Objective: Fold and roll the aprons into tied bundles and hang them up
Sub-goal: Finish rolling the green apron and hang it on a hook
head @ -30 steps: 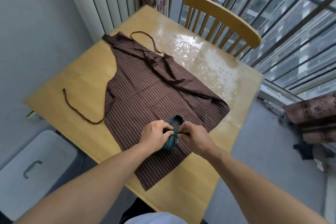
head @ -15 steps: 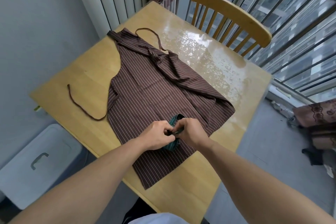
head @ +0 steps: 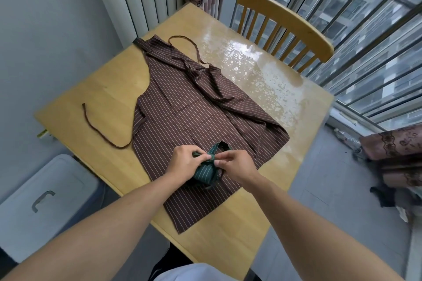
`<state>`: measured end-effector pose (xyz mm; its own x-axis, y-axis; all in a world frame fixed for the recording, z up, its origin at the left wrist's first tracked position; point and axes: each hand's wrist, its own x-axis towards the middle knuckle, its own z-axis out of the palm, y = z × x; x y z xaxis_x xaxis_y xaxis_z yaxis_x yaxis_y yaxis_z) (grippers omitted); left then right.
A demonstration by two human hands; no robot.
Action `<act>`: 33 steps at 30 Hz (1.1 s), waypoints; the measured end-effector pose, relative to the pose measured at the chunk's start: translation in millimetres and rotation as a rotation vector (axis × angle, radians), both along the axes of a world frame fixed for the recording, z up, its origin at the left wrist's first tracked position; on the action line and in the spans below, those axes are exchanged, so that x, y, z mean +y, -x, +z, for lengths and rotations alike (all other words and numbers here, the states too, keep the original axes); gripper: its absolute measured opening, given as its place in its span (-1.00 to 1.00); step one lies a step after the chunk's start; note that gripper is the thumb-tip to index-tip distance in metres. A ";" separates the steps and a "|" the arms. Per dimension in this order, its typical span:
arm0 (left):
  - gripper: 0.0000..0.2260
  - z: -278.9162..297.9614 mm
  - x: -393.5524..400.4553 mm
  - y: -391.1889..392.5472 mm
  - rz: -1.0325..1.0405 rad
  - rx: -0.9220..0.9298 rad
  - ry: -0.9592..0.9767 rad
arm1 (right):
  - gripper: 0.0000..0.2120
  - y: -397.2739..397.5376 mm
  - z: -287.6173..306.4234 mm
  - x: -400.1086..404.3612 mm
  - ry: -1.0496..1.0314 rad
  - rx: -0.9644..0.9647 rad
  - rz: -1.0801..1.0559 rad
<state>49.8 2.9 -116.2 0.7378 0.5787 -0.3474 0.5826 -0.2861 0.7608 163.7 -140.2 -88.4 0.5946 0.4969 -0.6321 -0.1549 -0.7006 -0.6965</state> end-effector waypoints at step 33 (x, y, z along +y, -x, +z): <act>-0.82 -5.8 -17.2 29.0 0.019 -0.026 0.197 | -0.89 -1.8 -4.7 18.6 -0.038 -0.863 0.753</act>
